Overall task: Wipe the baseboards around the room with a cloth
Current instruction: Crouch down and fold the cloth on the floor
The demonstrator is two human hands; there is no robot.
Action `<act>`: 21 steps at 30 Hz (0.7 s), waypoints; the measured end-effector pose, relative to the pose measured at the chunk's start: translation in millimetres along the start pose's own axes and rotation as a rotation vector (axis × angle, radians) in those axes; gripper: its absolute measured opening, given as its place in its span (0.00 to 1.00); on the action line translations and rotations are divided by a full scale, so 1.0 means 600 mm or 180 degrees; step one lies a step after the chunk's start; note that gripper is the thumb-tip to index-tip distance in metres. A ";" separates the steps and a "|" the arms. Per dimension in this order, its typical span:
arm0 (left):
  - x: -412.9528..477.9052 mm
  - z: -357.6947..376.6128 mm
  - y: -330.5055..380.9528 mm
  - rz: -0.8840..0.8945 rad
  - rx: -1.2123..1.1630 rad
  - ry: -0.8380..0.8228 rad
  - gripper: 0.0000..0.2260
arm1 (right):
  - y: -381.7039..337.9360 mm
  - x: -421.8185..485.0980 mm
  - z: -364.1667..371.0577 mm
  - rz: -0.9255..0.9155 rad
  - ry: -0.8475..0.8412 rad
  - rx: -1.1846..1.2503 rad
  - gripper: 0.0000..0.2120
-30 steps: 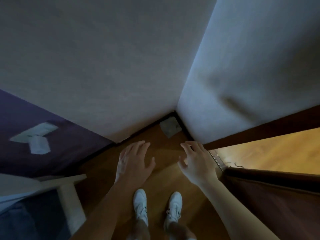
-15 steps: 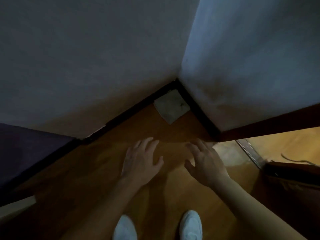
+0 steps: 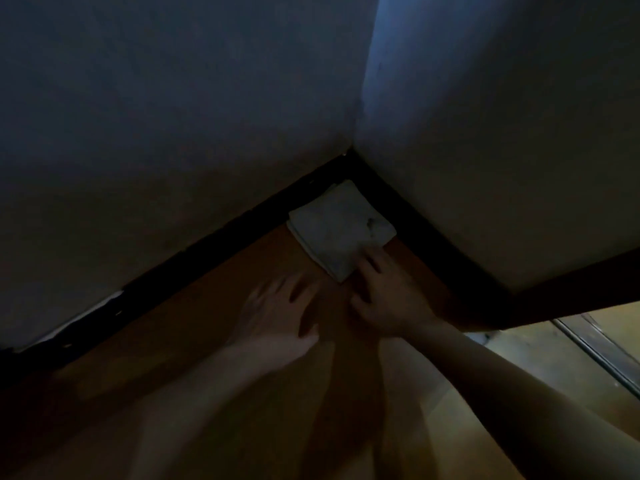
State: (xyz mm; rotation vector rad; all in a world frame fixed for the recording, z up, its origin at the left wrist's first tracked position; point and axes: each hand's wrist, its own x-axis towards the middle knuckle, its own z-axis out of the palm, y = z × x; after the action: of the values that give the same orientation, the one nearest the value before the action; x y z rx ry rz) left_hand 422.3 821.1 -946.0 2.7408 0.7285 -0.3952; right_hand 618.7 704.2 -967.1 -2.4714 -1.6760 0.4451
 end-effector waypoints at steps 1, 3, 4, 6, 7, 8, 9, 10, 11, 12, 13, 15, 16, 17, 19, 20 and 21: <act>0.010 0.011 -0.003 0.0012 -0.0022 0.0033 0.32 | 0.008 0.009 0.010 0.0007 0.0004 -0.0070 0.34; 0.022 0.029 -0.008 0.0052 -0.0095 0.0080 0.32 | 0.022 0.015 0.027 -0.0026 -0.0111 -0.0226 0.35; 0.025 0.035 -0.010 0.0082 -0.0130 0.0096 0.33 | 0.024 0.013 0.033 -0.0048 -0.0171 -0.0279 0.36; 0.028 0.044 -0.011 0.0173 -0.0166 0.0123 0.34 | 0.021 -0.003 0.038 -0.0066 -0.0285 -0.0365 0.38; 0.027 0.048 -0.009 0.0197 -0.0181 0.0150 0.34 | 0.014 -0.014 0.039 -0.0063 -0.0334 -0.0388 0.38; 0.026 0.052 -0.006 0.0192 -0.0206 0.0179 0.35 | 0.005 -0.029 0.039 -0.0064 -0.0375 -0.0405 0.39; 0.024 0.056 -0.003 0.0185 -0.0231 0.0195 0.35 | -0.004 -0.045 0.040 -0.0090 -0.0390 -0.0439 0.39; 0.021 0.060 -0.001 0.0217 -0.0229 0.0199 0.35 | -0.014 -0.063 0.041 -0.0147 -0.0378 -0.0502 0.39; 0.017 0.065 0.001 0.0313 -0.0185 0.0211 0.35 | -0.024 -0.083 0.043 -0.0217 -0.0348 -0.0579 0.40; 0.012 0.070 0.001 0.0455 -0.0114 0.0238 0.34 | -0.032 -0.104 0.045 -0.0284 -0.0289 -0.0626 0.39; 0.006 0.074 0.000 0.0603 -0.0050 0.0278 0.33 | -0.040 -0.126 0.050 -0.0348 -0.0227 -0.0598 0.38; -0.009 0.079 -0.003 0.0835 0.0022 0.0293 0.32 | -0.053 -0.169 0.063 -0.0442 -0.0198 -0.0410 0.37; -0.018 0.081 -0.005 0.0929 0.0049 0.0244 0.32 | -0.059 -0.189 0.068 -0.0473 -0.0211 -0.0330 0.36; -0.027 0.082 -0.006 0.1018 0.0082 0.0170 0.32 | -0.064 -0.209 0.074 -0.0502 -0.0227 -0.0249 0.36; -0.050 0.086 -0.010 0.1209 0.0168 0.0053 0.32 | -0.076 -0.243 0.079 -0.0585 -0.0224 -0.0080 0.34; -0.063 0.087 -0.011 0.1311 0.0215 0.0054 0.32 | -0.081 -0.258 0.081 -0.0644 -0.0210 0.0004 0.33; -0.077 0.089 -0.011 0.1400 0.0245 0.0076 0.32 | -0.085 -0.271 0.083 -0.0711 -0.0189 0.0089 0.31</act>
State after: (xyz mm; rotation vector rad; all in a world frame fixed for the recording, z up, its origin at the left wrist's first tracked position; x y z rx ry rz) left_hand 370.4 788.4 -981.4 2.8723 0.1031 -0.2956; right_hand 502.5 570.1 -972.7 -2.2374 -1.9266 0.5144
